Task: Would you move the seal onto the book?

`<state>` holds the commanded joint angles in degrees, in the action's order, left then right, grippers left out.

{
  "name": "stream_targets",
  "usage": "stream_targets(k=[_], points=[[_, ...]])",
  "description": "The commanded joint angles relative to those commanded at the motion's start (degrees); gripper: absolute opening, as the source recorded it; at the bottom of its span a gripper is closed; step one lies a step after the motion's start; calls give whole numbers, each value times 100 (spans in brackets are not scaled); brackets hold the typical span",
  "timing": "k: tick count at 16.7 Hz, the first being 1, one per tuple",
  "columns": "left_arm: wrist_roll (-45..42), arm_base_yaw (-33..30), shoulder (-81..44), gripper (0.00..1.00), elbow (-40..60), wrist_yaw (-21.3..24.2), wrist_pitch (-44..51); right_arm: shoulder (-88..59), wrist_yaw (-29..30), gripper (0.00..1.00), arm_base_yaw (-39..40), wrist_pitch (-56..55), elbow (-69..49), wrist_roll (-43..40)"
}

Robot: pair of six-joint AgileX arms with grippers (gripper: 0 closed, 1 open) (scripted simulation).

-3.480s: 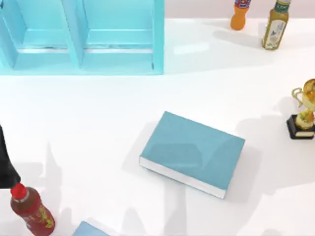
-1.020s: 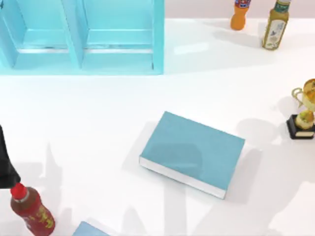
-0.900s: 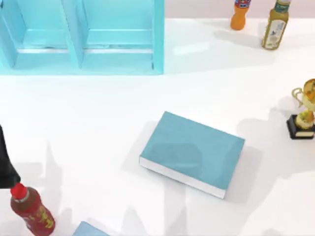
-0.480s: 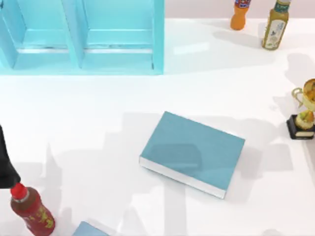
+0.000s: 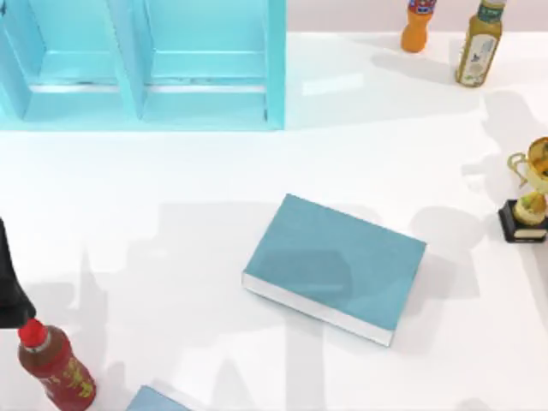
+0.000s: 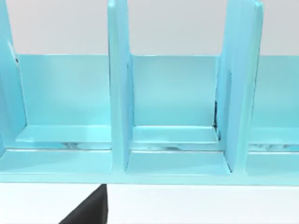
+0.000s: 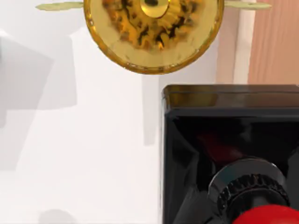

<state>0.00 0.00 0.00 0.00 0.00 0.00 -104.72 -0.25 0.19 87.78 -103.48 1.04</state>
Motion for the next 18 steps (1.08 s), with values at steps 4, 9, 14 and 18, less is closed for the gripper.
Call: stream_targets(k=[4, 9, 14, 18], points=[[0, 0, 0, 100, 0, 0, 0, -195, -36, 0, 854, -530, -329, 607], [0, 0, 0, 100, 0, 0, 0, -914, -33, 0, 2555, -1133, -600, 2070], [0, 0, 0, 100, 0, 0, 0, -1662, 32, 0, 3688, -1232, -597, 3501], [0, 0, 0, 100, 0, 0, 0, -1828, 58, 0, 3804, -1166, -573, 3857]])
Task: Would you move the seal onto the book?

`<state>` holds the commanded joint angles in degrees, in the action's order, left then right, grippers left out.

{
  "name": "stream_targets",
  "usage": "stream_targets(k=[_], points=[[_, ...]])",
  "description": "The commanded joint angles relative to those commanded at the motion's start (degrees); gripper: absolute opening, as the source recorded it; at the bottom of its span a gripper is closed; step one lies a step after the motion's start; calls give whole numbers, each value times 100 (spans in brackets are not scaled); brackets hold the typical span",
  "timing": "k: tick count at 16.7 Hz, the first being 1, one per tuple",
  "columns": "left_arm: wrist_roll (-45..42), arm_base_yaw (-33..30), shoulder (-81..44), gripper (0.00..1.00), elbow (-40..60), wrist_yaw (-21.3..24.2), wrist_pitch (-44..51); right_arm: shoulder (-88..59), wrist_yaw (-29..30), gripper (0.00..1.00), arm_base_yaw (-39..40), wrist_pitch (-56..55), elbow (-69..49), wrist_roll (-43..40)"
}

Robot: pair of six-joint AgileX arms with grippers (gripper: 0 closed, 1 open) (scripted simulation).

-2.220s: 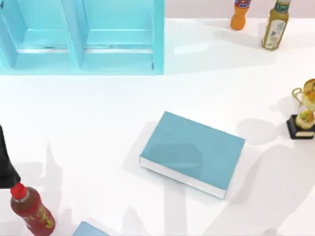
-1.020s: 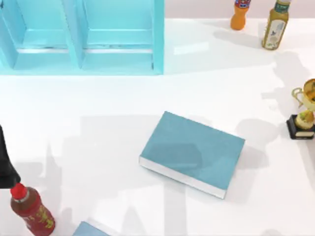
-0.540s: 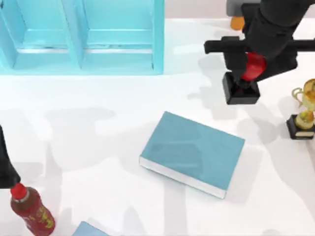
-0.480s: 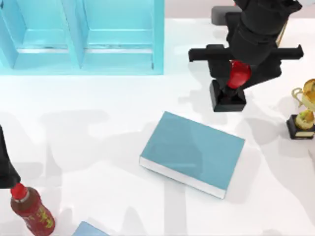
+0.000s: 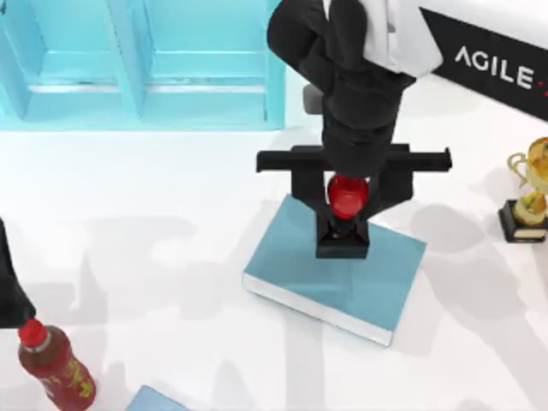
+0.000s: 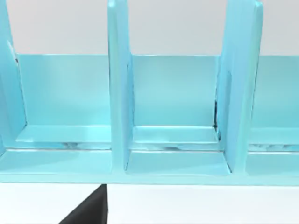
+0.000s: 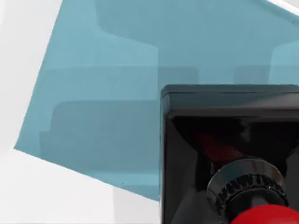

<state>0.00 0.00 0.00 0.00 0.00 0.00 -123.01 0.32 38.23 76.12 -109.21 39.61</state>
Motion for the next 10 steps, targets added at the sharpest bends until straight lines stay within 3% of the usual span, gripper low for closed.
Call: stream_targets(k=[10], points=[[0, 0, 0, 100, 0, 0, 0, 0, 0, 0, -1, 114, -114, -1]])
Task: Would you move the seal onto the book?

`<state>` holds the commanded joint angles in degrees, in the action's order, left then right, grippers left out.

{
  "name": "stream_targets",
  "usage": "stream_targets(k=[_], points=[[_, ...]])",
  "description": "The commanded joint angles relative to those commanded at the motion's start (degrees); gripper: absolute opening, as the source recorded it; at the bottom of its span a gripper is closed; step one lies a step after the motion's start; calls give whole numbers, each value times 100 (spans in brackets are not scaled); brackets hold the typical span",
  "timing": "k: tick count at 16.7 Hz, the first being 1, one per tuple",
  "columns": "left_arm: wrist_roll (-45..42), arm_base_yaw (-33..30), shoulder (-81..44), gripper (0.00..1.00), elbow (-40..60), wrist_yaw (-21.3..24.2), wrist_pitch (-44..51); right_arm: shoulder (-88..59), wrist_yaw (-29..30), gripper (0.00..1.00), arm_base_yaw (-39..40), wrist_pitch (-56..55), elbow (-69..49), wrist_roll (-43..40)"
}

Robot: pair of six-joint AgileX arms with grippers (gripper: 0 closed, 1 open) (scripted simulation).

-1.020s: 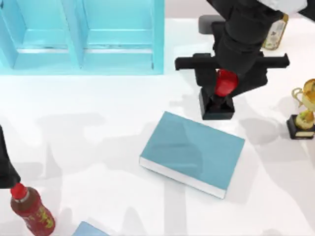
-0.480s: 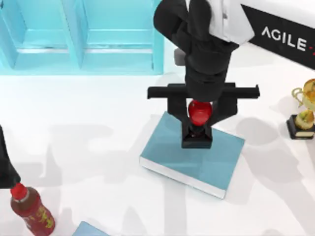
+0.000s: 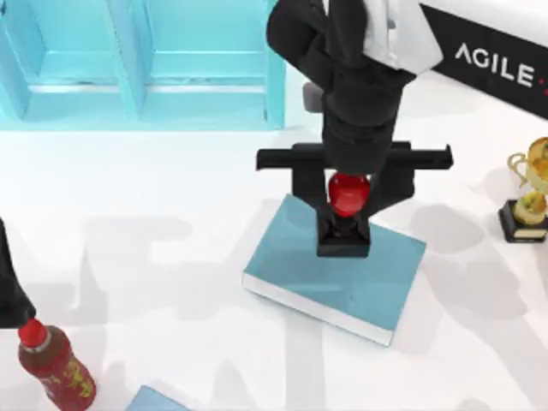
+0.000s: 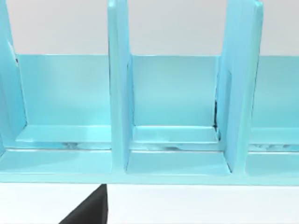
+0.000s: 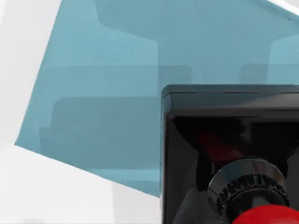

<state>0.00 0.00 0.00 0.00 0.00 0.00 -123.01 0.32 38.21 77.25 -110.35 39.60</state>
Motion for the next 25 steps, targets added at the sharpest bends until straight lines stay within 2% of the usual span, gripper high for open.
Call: stream_targets(k=[13, 25], points=[[0, 0, 0, 100, 0, 0, 0, 0, 0, 98, 0, 0, 0, 0], [0, 0, 0, 100, 0, 0, 0, -24, -1, 100, 6, 220, -243, -12]])
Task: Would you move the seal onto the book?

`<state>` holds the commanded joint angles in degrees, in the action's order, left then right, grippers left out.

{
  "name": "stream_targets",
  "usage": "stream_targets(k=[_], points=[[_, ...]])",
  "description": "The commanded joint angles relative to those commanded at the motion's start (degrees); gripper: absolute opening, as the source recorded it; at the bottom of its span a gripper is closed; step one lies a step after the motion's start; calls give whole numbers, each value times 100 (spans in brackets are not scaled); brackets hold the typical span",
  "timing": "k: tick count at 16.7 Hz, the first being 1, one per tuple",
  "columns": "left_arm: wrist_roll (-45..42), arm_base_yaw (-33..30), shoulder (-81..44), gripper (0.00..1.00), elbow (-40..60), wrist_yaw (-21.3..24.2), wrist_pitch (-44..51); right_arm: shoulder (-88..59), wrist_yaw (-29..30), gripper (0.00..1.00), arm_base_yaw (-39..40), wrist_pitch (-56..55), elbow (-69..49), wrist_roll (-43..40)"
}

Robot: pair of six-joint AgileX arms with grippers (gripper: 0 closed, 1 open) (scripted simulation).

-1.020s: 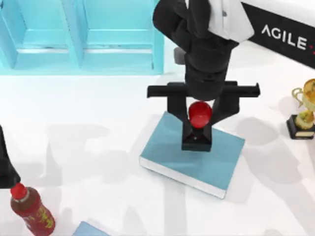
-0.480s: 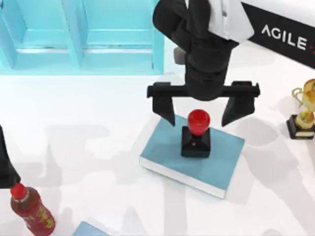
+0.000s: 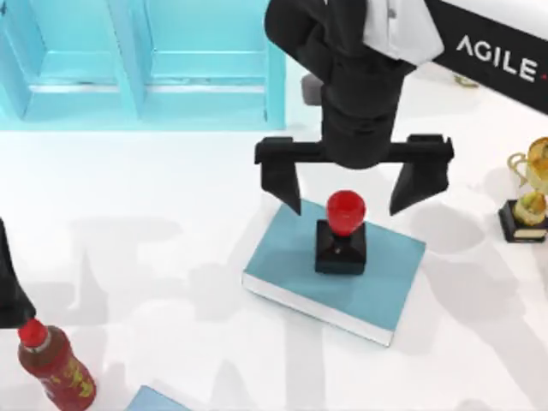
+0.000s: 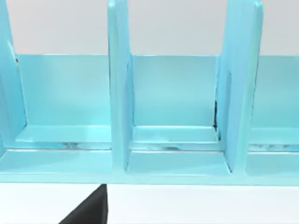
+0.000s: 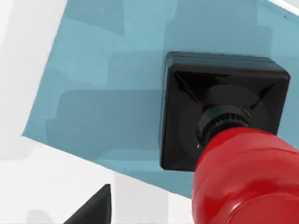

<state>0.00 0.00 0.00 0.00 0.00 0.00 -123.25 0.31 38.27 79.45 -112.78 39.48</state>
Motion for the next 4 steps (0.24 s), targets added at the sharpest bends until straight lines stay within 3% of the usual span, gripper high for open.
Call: stream_targets(k=[4], points=[[0, 0, 0, 100, 0, 0, 0, -42, 1, 100, -20, 489, -533, 7]])
